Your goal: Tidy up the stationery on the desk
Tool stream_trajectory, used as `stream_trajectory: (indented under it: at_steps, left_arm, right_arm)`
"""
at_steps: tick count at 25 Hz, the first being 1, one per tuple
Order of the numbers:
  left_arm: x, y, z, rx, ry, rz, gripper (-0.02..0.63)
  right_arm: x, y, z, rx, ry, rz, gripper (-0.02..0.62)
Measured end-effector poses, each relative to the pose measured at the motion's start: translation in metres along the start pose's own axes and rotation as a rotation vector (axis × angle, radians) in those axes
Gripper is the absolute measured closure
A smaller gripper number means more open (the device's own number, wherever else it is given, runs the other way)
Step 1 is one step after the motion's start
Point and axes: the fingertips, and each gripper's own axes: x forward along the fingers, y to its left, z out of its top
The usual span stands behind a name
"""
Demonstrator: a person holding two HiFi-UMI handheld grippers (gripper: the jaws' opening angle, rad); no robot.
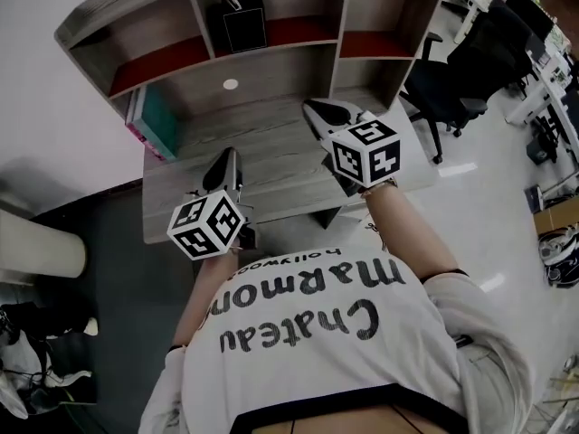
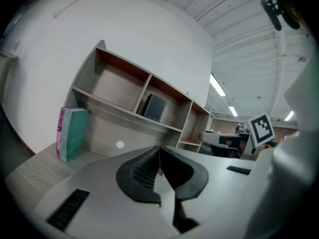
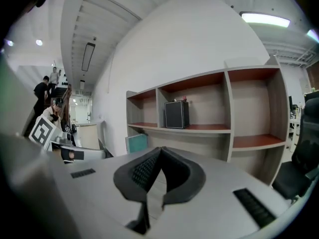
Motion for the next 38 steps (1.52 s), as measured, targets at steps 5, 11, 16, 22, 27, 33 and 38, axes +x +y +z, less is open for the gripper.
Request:
stream_trajectory:
  at_steps: [5,11,16,22,27,33,38]
  left_arm:
    - [-0.026,-0.033,-0.028,-0.022,-0.011,0.045,0.589]
    - [-0.058,-0.059,-0.059,-0.047,-0.037,0.109,0.589]
    - [-0.074,-0.076,-0.082,-0.065,-0.014,0.135,0.589]
    - [-0.094,-0.081,-0.101,-0.073,0.003,0.162,0.589]
    - [-0.105,-0.084,-0.110,-0.071,0.010,0.168,0.589]
    - [-0.119,-0.089,-0.117,-0.072,0.014,0.169,0.589]
    - [-0.128,-0.089,-0.114,-0.068,0.004,0.172,0.589]
  right_arm:
    - [-0.044,-0.012,-0.029,0.104,-0.045,-0.005,0.580]
    - [-0.087,-0.010,-0.059,0.232,-0.090,0.043,0.581]
    - [-0.104,0.002,-0.080,0.198,-0.037,0.077,0.581]
    - [-0.118,0.014,-0.107,0.164,0.025,0.075,0.581]
    - [-0.131,0.020,-0.116,0.161,0.034,0.073,0.581]
    - [-0.142,0.024,-0.125,0.158,0.046,0.068,0.581]
    - [-0.145,0.031,-0.123,0.156,0.044,0.073,0.581]
